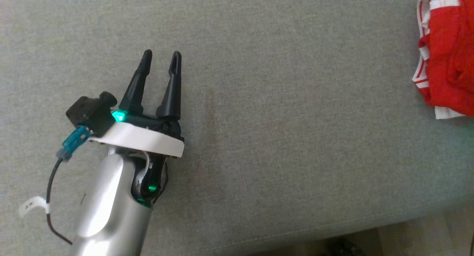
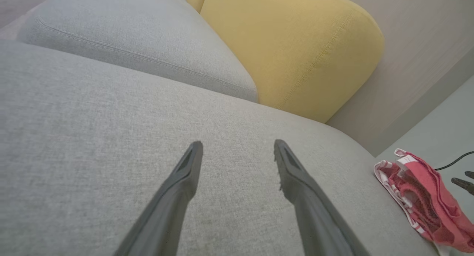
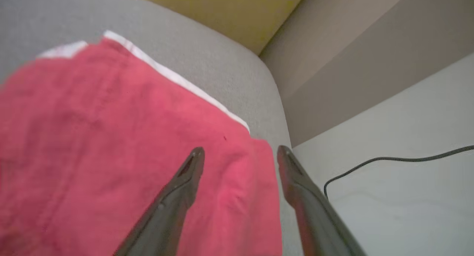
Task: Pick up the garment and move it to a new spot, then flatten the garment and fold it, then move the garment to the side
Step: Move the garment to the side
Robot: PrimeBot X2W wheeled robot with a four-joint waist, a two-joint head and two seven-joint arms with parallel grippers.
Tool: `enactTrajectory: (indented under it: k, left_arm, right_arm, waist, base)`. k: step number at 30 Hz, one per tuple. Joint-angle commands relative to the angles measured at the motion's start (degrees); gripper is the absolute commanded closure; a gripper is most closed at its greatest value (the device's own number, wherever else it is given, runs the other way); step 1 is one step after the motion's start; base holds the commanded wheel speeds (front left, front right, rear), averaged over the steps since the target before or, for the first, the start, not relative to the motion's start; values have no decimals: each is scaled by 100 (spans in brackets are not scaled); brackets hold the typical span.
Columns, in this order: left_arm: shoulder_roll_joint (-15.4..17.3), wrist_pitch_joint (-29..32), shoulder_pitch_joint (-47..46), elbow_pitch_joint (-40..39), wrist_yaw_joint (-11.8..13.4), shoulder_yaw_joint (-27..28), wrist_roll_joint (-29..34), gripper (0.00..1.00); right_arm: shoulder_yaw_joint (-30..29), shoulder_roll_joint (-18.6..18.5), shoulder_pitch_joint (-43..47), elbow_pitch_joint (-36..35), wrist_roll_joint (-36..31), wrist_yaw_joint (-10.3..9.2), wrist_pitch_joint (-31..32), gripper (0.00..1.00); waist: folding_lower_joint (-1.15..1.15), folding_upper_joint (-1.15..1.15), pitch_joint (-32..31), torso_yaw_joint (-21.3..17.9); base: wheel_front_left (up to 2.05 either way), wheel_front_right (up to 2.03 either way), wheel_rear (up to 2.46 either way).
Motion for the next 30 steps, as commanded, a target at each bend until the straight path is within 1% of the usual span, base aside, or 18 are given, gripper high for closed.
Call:
enactTrajectory:
  k: [1,4,9,10,12,13,18,23,26,28,30]
  left_arm:
    - [52,-29,-21,-147,-21,185,-38,0]
    - [52,-29,55,-174,-10,220,-78,0]
    - [52,-29,262,-264,16,318,-114,0]
    - [52,-29,369,-299,31,370,-120,0]
    - [52,-29,369,-299,31,370,-120,0]
    - [52,-29,489,-327,46,430,-117,0]
    - [52,-29,835,-312,108,576,-170,0]
    - [52,-29,1133,-313,151,671,-156,0]
    - [52,-29,1304,-321,164,683,-24,0]
    - [52,-29,1416,-305,159,687,-41,0]
    - [52,-29,1482,-316,163,700,69,0]
  right_arm:
    - [-21,-61,-11,-312,-12,-5,-202,0]
    - [63,253,-170,-534,38,-5,-600,0]
    - [420,873,-271,-793,163,-5,-1290,0]
    - [568,1121,-240,-851,224,-5,-1545,0]
    - [568,1121,-240,-851,224,-5,-1545,0]
    - [680,1371,-170,-858,283,-5,-1777,0]
    - [873,2076,132,-784,338,-5,-2333,0]
    - [1074,2743,528,-510,190,-5,-2844,0]
    - [1131,3012,781,-345,91,-5,-3050,0]
    - [1145,3117,933,-281,-5,-5,-3156,0]
    - [1160,3192,1037,-232,-54,-5,-3223,0]
  waist:
    - [0,0,-146,25]
    - [0,0,-385,65]
    - [0,0,-870,165]
    - [0,0,-1071,219]
    - [0,0,-1071,219]
    - [0,0,-1271,278]
    - [0,0,-1670,399]
    - [0,0,-1886,498]
    - [0,0,-2001,554]
    - [0,0,-2056,576]
    - [0,0,-2080,582]
  base:
    - [0,0,0]
    - [0,0,0]
    - [0,0,0]
    - [0,0,0]
    - [0,0,0]
    - [0,0,0]
    - [0,0,0]
    - [0,0,0]
    - [0,0,0]
    - [0,0,0]
    - [0,0,0]
